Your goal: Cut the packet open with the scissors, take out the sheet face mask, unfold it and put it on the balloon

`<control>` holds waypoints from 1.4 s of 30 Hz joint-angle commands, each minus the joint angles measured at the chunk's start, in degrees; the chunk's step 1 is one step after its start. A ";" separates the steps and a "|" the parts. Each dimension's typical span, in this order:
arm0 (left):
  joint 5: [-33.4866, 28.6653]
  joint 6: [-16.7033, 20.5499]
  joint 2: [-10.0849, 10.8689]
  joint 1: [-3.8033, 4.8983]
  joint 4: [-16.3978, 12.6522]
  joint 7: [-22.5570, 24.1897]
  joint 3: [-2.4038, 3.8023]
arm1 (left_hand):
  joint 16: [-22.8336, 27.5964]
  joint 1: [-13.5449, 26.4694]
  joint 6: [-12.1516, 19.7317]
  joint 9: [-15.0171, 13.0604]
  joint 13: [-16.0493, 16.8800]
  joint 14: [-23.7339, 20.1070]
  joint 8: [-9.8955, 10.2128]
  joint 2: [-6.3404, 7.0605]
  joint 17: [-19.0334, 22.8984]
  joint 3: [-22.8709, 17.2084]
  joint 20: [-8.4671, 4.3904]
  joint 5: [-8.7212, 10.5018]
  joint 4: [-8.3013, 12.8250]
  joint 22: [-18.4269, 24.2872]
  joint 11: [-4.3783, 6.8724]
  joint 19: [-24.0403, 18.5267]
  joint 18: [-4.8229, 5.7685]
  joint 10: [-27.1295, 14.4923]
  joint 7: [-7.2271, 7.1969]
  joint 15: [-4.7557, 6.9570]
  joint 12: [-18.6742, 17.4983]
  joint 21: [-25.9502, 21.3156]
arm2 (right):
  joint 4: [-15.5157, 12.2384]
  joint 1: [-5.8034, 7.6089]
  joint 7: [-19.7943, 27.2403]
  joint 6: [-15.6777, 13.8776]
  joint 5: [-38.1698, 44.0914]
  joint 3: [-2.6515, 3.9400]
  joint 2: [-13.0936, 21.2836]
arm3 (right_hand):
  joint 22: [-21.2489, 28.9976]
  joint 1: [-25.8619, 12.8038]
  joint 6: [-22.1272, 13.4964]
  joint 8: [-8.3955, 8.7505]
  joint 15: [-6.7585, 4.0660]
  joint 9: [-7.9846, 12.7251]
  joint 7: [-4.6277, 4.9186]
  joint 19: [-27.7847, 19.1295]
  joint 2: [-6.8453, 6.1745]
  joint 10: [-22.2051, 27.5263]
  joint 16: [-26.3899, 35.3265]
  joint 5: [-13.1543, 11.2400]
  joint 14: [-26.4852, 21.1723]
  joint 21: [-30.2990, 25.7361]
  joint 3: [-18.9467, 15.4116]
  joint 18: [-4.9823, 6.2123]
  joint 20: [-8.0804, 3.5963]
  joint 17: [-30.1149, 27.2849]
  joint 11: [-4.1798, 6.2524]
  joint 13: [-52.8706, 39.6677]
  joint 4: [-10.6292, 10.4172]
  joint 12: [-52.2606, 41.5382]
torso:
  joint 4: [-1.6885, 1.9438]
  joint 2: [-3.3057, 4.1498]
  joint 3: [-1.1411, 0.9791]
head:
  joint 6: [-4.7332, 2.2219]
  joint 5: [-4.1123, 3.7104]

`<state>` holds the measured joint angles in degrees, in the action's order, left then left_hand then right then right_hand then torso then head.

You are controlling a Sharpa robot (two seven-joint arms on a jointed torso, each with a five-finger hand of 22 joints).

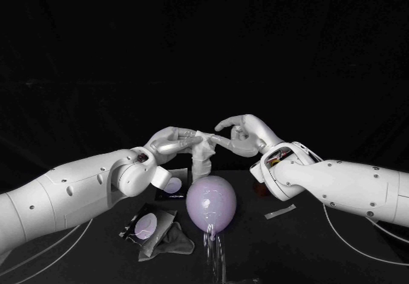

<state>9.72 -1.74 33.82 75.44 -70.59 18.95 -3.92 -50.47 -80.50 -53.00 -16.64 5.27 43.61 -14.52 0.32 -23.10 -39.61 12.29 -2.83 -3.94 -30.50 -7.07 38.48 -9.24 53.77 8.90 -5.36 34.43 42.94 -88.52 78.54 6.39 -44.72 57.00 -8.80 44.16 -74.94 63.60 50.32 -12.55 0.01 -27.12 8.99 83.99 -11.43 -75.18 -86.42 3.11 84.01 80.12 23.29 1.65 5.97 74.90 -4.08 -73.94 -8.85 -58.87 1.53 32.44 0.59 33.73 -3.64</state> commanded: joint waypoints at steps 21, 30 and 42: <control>-0.06 -0.94 -0.05 0.10 -0.33 0.67 0.09 | -0.15 0.44 -0.04 -0.03 -0.09 0.37 0.21 0.07 0.10 -0.33 0.12 0.08 -0.04 -0.15 -0.11 -0.37 -0.76 0.24 -0.05 -0.02 -0.35 0.33 | 3.05 0.00 0.34 0.22 9.93 0.03 -2.18 | -12.69 13.10 2.96 0.59 -0.22 1.19 -0.54 1.74 1.21 -2.21 -1.78 -0.32 5.15 2.56 1.01 0.15 0.03 13.44 0.51 -2.10 6.48 -5.18 | -0.01 0.00 0.00 | 0.11 0.12; 0.00 -1.12 -0.05 0.10 -0.36 0.65 0.09 | -0.16 0.40 -0.09 -0.03 -0.10 0.36 0.20 0.04 0.11 -0.37 0.12 0.08 0.00 -0.18 -0.10 -0.40 -0.77 0.27 -0.03 -0.02 -0.35 0.37 | 3.21 -0.03 0.66 -1.21 10.64 0.03 -2.72 | -13.24 14.95 6.26 -0.32 -0.92 1.39 -1.55 2.75 3.19 -3.88 -2.70 -0.33 5.60 4.27 3.61 -0.25 -0.55 14.28 1.35 -3.59 7.72 -8.33 | 0.00 0.03 -0.02 | 0.09 0.01; 0.17 -1.31 -0.05 0.10 -0.37 0.52 0.09 | -0.17 0.38 -0.14 -0.03 -0.12 0.36 0.19 0.05 0.12 -0.38 0.12 0.08 0.05 -0.22 -0.09 -0.42 -0.78 0.31 -0.01 -0.01 -0.34 0.42 | 3.20 -0.04 1.21 -2.88 9.90 0.03 -3.05 | -13.67 13.91 7.48 -0.48 -1.36 1.69 -2.08 3.56 4.65 -4.94 -3.38 -0.33 5.90 5.63 4.65 -0.58 -0.99 14.91 1.81 -4.34 7.17 -9.98 | 0.00 -0.01 0.00 | 0.09 -0.04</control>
<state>9.78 -1.99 33.85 75.44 -70.80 18.91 -3.92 -50.47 -80.50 -52.90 -16.61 5.21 43.61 -14.37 0.33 -23.01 -39.60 12.30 -2.82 -3.95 -30.63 -7.08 38.48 -9.21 53.76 8.81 -5.36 34.40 43.05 -85.32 78.49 6.92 -46.30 66.34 -8.81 41.18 -74.90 77.29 57.54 -12.78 -0.94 -25.50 6.95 84.00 -7.29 -79.75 -89.58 3.10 84.13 85.52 27.78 1.64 5.53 74.91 -2.25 -74.91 -1.74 -68.58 1.52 32.44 0.58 33.83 -3.65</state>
